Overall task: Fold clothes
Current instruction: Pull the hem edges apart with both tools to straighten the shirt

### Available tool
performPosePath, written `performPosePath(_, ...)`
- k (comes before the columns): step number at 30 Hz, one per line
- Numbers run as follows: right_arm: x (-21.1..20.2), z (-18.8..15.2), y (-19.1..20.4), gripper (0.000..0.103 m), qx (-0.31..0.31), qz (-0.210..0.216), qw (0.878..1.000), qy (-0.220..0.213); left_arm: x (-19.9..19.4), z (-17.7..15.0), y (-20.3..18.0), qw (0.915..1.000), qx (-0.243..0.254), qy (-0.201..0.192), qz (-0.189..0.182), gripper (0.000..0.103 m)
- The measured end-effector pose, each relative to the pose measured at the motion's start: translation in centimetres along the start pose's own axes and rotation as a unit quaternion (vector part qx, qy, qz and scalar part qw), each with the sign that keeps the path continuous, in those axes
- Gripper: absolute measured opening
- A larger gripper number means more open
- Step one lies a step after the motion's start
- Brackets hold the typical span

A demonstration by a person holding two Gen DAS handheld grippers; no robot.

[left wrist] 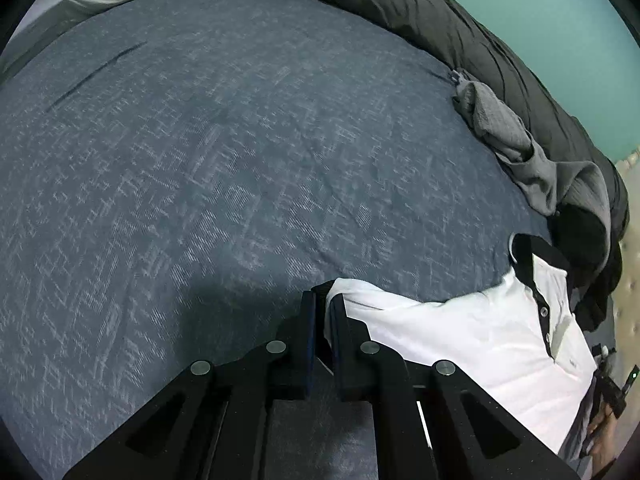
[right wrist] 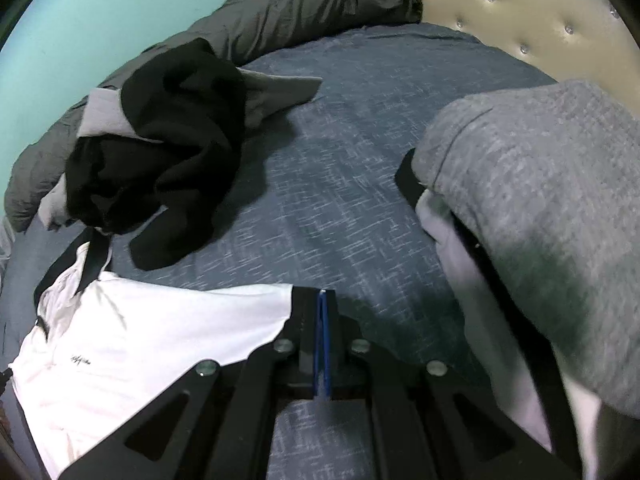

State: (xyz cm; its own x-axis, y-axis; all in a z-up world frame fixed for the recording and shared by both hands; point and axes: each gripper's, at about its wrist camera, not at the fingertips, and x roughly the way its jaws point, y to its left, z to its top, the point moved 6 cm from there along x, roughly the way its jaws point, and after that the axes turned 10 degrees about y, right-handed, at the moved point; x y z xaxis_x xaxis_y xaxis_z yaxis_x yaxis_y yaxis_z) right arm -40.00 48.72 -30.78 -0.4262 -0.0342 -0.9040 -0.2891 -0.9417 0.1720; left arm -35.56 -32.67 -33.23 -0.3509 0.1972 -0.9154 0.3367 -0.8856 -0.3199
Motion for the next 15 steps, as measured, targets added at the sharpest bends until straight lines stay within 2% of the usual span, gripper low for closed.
performPosePath(5,1.6,0.1,-0.8,0.001,0.009,-0.016,1.000,0.012,1.1,0.5,0.4,1.0000,0.000,0.005,0.006,0.007)
performPosePath(9,0.8,-0.8,-0.6,0.001,0.012,0.000,1.000,0.012,2.0,0.4,0.6,0.9999,-0.001,0.009,0.008,0.008)
performPosePath(12,0.1,-1.5,-0.4,0.001,0.014,0.012,1.000,0.011,2.2,-0.4,0.2,0.9998,-0.006,0.016,-0.010,0.014)
performPosePath(13,-0.1,-1.7,-0.4,0.004,0.015,0.016,1.000,0.011,2.1,-0.7,0.1,0.9997,-0.007,0.016,-0.016,0.015)
performPosePath(14,-0.3,-1.9,-0.3,0.014,0.015,0.021,1.000,0.011,1.6,-1.1,0.2,0.9997,-0.007,0.014,-0.018,0.019)
performPosePath(15,-0.5,-2.2,-0.3,0.023,0.016,0.025,1.000,0.011,1.2,-1.4,0.2,0.9998,-0.004,0.013,-0.017,0.030)
